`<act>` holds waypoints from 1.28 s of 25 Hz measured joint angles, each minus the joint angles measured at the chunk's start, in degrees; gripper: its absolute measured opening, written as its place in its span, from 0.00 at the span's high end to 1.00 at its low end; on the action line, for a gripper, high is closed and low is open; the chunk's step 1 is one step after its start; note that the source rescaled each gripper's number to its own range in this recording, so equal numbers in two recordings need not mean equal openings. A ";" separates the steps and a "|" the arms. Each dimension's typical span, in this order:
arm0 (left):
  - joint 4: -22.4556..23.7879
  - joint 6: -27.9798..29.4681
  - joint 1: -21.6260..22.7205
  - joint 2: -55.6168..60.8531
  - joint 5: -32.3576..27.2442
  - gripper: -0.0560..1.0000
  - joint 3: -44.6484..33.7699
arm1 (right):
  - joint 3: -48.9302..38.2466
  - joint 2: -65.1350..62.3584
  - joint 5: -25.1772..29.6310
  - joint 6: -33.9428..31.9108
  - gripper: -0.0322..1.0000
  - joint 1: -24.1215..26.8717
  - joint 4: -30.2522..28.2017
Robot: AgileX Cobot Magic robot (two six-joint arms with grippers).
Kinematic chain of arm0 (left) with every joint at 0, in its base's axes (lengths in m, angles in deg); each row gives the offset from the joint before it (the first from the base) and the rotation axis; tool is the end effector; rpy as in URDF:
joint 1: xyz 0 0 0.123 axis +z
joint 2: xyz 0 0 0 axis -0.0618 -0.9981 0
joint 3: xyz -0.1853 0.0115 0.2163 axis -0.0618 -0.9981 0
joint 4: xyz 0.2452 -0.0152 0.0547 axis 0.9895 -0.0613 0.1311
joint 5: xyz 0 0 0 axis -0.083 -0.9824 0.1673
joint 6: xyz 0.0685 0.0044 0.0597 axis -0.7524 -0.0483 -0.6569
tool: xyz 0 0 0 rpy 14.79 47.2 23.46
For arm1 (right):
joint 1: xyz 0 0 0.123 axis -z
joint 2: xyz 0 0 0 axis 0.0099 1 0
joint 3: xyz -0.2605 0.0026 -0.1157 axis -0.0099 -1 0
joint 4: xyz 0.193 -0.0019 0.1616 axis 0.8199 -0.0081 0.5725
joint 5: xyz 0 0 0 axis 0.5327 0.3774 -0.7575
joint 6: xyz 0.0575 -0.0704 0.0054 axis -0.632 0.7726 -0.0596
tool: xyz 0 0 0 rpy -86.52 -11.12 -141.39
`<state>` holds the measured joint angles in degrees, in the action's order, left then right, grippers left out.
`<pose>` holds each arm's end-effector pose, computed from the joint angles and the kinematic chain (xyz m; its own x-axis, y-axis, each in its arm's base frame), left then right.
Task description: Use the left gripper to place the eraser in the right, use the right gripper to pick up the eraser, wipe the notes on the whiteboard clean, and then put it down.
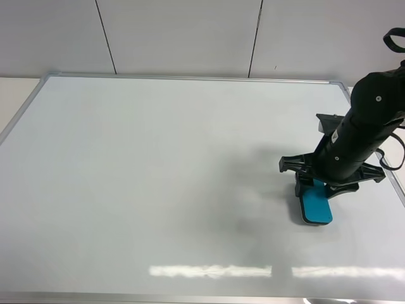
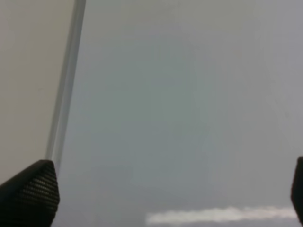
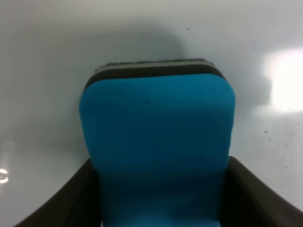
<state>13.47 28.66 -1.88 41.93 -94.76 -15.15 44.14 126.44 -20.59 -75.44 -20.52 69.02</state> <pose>-0.0060 0.0058 0.2791 -0.4408 0.0296 -0.8971 0.0381 0.9992 0.0143 0.2430 0.0897 0.1413 -0.9903 0.0883 -0.1070 0.0815 0.9945 0.0664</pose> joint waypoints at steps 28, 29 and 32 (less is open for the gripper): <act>0.00 0.00 0.00 0.00 0.00 0.00 0.00 | -0.05 -38.67 6.73 10.48 0.01 22.91 0.23; 0.00 0.00 0.00 0.00 0.00 0.00 0.00 | -0.05 -42.75 8.25 11.84 0.01 25.06 0.35; 0.00 0.00 0.00 0.00 0.00 0.00 0.00 | -0.05 -54.47 11.68 16.57 0.01 30.46 1.87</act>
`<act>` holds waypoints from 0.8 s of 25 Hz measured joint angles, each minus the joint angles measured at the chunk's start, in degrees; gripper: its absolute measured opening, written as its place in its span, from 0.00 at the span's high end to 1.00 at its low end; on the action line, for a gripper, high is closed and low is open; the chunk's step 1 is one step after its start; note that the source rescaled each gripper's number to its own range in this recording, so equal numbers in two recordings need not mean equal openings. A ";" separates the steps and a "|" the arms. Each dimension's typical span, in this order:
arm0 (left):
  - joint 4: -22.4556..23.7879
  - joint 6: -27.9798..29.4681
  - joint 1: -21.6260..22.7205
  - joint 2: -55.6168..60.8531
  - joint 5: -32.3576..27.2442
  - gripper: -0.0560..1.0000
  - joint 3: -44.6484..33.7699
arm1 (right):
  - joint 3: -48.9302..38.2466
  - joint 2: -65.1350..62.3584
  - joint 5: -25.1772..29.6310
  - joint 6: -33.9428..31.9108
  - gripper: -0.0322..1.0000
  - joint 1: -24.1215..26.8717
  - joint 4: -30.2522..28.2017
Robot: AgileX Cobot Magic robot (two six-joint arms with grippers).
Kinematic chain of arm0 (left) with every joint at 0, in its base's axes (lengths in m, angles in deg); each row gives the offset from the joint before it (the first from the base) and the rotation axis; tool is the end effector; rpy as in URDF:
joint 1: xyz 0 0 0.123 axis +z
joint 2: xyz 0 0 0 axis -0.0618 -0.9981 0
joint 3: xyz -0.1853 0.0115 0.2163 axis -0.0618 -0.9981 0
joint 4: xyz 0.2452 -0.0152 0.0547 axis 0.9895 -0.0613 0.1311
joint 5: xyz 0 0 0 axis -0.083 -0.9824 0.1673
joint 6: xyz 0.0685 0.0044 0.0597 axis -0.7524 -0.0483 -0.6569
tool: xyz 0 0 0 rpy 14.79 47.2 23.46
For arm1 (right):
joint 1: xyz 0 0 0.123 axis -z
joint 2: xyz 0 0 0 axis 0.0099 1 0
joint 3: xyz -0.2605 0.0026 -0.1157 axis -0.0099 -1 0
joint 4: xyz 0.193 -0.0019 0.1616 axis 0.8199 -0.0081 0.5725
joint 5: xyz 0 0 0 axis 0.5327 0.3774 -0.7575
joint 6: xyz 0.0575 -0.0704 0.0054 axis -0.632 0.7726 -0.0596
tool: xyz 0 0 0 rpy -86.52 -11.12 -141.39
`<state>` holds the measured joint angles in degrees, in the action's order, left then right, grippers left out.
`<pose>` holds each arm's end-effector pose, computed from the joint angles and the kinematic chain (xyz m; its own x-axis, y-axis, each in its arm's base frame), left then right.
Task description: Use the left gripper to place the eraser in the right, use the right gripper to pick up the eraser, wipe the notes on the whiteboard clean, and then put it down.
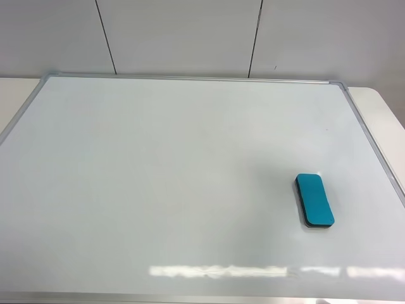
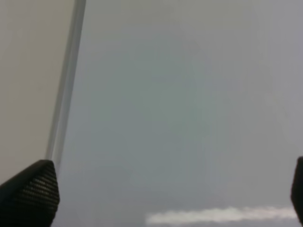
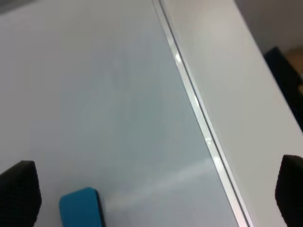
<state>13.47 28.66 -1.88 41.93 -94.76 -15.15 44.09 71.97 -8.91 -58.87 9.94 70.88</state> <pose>-0.0060 0.0058 0.2791 -0.4408 0.0296 -0.8971 0.0381 0.9992 0.0143 0.1237 -0.0189 0.3289 -0.5996 0.2770 -0.7508 0.2509 0.9559 0.1523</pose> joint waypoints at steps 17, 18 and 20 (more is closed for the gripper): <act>0.00 0.00 0.00 0.00 0.00 0.00 0.00 | -1.99 -40.38 21.86 9.89 0.00 2.47 1.77; 0.00 0.00 0.00 0.00 0.00 0.00 0.00 | -3.71 -40.38 22.14 10.53 0.00 2.47 1.77; 0.00 0.00 0.00 0.00 0.00 0.00 0.00 | -7.29 -40.38 21.60 11.81 0.00 2.47 1.97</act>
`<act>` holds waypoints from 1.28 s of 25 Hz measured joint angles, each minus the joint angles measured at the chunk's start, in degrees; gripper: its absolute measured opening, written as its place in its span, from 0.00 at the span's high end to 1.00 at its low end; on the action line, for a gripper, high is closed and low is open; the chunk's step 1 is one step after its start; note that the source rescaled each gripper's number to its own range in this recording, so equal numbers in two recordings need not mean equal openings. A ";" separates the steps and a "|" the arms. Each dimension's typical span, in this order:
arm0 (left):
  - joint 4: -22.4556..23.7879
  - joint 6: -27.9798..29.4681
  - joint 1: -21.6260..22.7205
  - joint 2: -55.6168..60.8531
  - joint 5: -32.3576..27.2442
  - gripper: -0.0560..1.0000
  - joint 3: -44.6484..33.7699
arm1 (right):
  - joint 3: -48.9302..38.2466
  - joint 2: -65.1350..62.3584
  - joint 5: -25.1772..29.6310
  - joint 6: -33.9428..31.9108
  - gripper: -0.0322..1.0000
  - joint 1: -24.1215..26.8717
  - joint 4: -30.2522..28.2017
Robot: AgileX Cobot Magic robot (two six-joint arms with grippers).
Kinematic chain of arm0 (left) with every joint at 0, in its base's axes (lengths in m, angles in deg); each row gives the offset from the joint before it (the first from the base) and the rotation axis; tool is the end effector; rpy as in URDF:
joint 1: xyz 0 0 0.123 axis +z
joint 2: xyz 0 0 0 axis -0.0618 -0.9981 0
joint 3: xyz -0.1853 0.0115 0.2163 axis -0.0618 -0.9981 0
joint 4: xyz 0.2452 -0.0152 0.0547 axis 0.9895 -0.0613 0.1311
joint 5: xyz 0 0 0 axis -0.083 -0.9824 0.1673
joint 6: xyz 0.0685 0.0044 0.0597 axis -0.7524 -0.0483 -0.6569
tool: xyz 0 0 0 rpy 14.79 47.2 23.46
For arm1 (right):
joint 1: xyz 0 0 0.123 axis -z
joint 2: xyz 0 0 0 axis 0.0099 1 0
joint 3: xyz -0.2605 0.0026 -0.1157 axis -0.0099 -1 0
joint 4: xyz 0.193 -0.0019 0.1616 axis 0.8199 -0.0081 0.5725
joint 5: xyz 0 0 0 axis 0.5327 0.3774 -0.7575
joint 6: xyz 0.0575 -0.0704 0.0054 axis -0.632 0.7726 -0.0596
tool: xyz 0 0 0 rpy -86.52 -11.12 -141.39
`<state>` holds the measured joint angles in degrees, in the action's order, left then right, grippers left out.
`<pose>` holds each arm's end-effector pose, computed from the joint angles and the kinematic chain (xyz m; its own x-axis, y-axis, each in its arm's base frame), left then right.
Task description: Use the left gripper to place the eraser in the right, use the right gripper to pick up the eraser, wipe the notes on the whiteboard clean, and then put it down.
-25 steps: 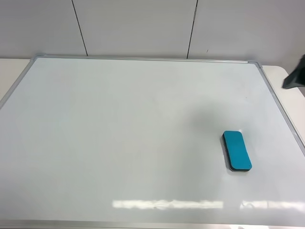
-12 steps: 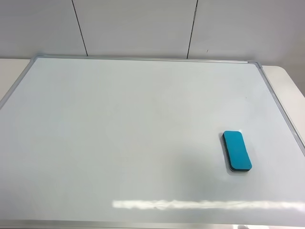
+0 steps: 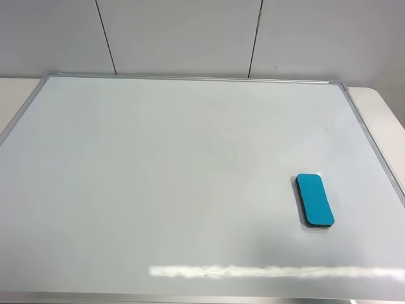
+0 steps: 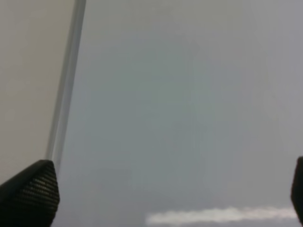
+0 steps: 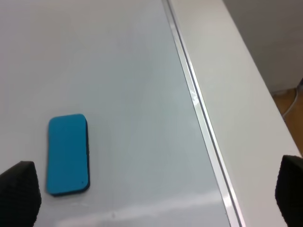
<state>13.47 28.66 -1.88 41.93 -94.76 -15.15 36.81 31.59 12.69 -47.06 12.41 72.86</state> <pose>-0.0060 0.0058 0.2791 -0.4408 0.0296 -0.8971 0.0381 0.9992 0.0143 -0.0229 0.0134 0.2960 -0.4717 0.0593 -0.8797 0.1266 0.9920 -0.0010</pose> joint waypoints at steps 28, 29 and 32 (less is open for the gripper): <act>0.00 0.00 0.00 0.00 -0.05 0.00 0.00 | -5.36 0.00 -7.68 3.04 0.00 -9.22 0.07; 0.00 0.00 0.00 0.00 -0.05 0.00 0.00 | -5.36 0.00 -7.68 3.04 0.00 -9.23 0.07; 0.00 0.00 0.00 0.00 -0.05 0.00 0.00 | -5.36 0.00 -7.68 3.04 0.00 -9.23 0.07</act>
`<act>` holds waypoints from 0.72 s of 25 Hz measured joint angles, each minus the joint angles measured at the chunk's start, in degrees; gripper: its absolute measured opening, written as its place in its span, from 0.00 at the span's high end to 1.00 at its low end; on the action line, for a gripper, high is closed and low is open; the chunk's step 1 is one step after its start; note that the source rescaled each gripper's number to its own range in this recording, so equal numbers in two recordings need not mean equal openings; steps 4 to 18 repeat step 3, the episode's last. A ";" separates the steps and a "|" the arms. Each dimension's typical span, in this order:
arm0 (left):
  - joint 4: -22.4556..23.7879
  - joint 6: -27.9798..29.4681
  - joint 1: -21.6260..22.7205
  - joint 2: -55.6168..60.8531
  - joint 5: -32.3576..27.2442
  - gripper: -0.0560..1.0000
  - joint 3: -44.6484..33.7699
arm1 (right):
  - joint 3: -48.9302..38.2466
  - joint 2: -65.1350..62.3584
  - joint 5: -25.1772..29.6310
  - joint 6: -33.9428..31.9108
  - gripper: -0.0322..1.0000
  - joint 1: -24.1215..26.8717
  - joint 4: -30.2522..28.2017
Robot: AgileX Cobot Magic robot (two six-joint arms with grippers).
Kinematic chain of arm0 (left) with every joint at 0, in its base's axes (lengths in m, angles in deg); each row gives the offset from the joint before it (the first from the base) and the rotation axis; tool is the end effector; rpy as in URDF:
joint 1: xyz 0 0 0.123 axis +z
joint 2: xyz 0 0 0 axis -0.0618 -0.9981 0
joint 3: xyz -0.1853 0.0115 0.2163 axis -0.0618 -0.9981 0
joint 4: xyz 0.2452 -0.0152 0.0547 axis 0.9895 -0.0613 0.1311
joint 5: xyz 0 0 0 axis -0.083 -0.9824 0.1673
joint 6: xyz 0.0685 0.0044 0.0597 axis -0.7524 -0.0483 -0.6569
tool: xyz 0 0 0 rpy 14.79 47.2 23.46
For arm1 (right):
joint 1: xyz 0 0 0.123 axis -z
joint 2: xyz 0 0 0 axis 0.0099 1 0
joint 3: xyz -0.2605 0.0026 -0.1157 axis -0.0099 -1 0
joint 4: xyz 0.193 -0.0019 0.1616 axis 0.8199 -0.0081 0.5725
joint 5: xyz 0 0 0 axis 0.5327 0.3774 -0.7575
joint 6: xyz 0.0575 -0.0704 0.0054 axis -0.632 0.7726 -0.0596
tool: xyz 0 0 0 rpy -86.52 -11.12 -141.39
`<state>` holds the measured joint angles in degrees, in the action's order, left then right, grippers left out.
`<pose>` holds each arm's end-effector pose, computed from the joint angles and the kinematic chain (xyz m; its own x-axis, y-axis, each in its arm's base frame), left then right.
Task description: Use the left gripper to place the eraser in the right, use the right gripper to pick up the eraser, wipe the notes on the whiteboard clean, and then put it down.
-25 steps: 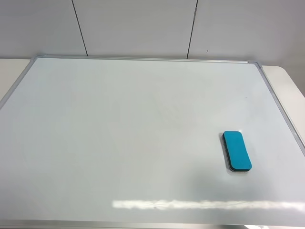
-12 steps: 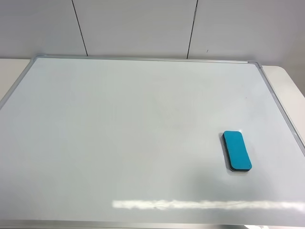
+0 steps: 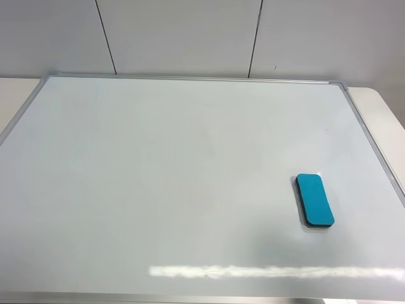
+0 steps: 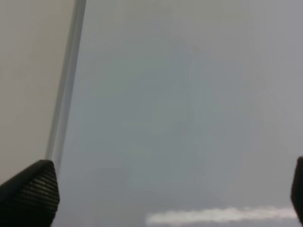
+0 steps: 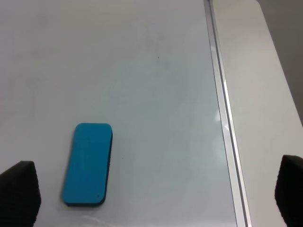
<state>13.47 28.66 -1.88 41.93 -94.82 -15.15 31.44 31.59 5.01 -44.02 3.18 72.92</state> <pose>-0.0061 0.0058 0.2791 -0.4418 0.0297 -0.8966 0.0380 0.9992 0.0143 -0.0072 0.0080 0.2819 -0.4376 -0.0606 -0.8971 -0.0482 0.9979 -0.0439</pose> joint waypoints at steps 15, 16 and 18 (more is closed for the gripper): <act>0.00 0.00 0.00 0.00 0.00 0.00 0.00 | 0.00 0.00 -0.02 0.00 0.00 0.00 0.00; 0.00 0.00 0.00 0.00 0.00 0.00 0.00 | 0.00 0.00 -0.02 0.00 0.00 0.00 0.00; 0.00 0.00 0.00 0.00 0.00 0.00 0.00 | 0.00 0.00 -0.02 0.00 0.00 0.00 0.00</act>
